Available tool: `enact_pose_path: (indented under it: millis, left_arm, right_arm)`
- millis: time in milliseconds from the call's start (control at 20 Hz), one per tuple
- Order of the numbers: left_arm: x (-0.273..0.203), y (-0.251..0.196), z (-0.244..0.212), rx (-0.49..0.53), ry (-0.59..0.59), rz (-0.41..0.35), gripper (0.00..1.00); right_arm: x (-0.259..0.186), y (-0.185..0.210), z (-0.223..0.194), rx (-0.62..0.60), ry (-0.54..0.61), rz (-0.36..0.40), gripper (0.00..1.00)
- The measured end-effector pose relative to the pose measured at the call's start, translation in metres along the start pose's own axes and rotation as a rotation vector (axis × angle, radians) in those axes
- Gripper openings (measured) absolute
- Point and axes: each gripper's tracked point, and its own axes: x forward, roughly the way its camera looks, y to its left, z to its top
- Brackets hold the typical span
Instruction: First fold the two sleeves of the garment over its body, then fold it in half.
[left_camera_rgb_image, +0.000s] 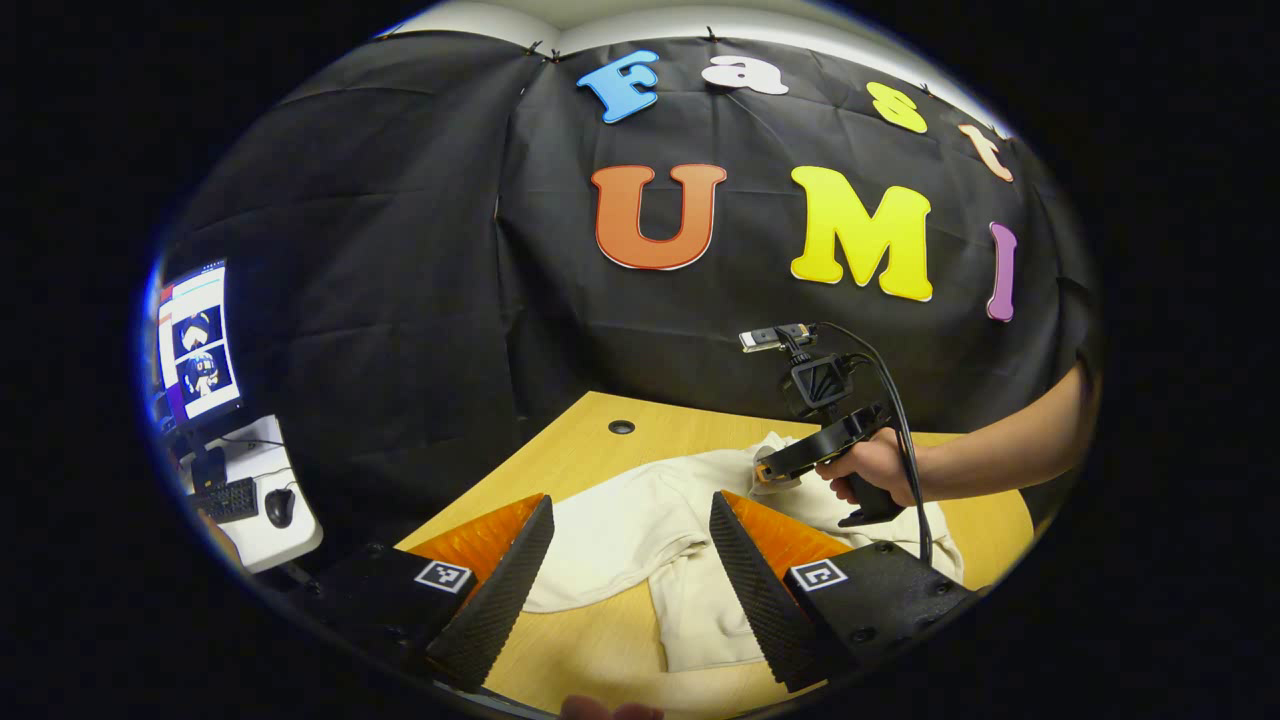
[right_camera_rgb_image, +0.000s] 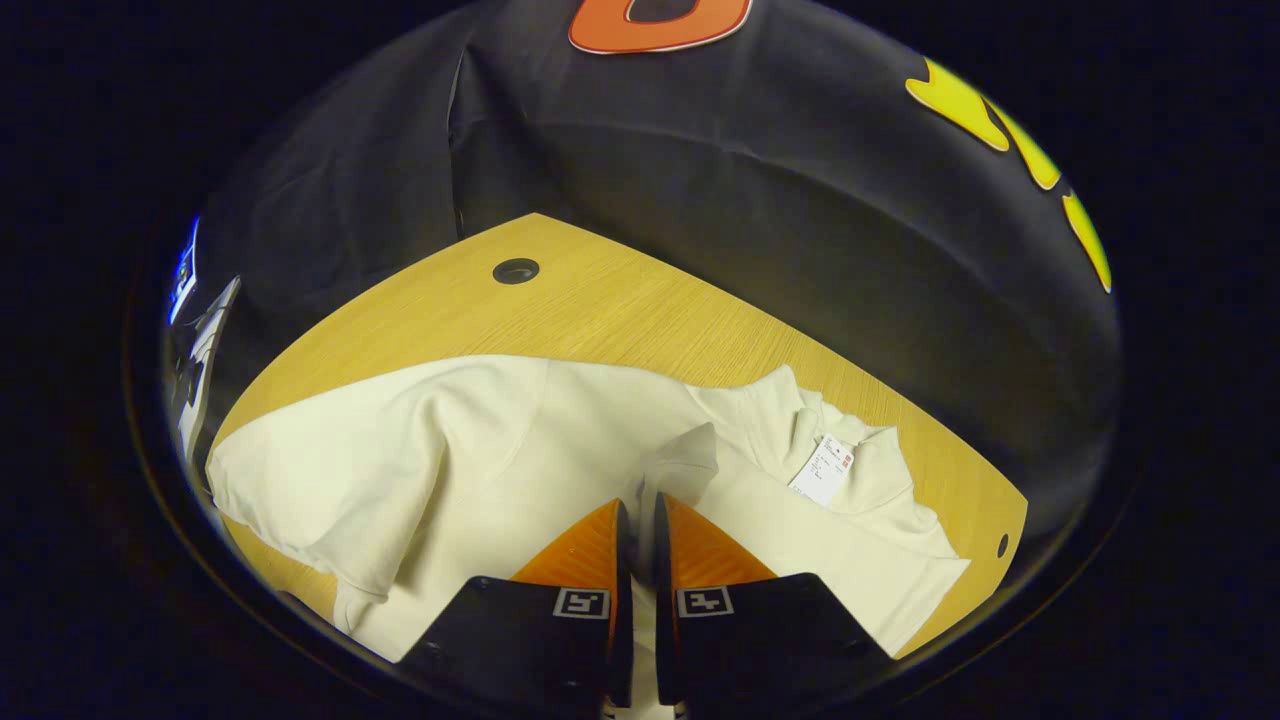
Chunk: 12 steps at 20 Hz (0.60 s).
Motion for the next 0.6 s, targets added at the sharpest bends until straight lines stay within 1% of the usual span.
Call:
enact_pose_path:
  millis: [50,100,200,300,350,400,500,550,600]
  left_arm:
    - [0.001,0.002,-0.002,0.005,0.002,0.001,0.99]
    - [0.001,0.004,-0.003,0.002,0.004,0.0,0.99]
    - [0.003,0.008,-0.005,-0.009,0.01,0.001,0.99]
    - [0.005,0.013,-0.006,-0.006,0.006,0.01,0.99]
    - [0.006,0.017,-0.005,-0.004,0.001,0.017,0.99]
    - [0.006,0.021,-0.005,-0.001,0.0,0.022,0.99]
    - [0.006,0.028,-0.009,0.005,0.002,0.022,0.99]
    - [0.006,0.029,-0.009,0.006,0.004,0.018,0.99]
    - [0.006,0.033,-0.01,0.007,0.002,0.021,0.99]
  right_arm:
    - [-0.003,0.007,0.004,0.02,-0.014,0.029,0.16]
    - [-0.007,0.011,0.01,0.026,-0.034,0.044,0.26]
    - [-0.016,0.018,0.022,0.004,-0.081,0.067,0.39]
    - [-0.031,0.026,0.032,-0.007,-0.126,0.095,0.56]
    - [-0.039,0.026,0.037,-0.014,-0.147,0.102,0.62]
    - [-0.05,0.025,0.041,-0.02,-0.171,0.105,0.66]
    - [-0.072,0.025,0.045,-0.036,-0.216,0.111,0.67]
    - [-0.084,0.021,0.043,-0.052,-0.231,0.104,0.7]
    - [-0.098,0.021,0.039,-0.057,-0.248,0.107,0.7]
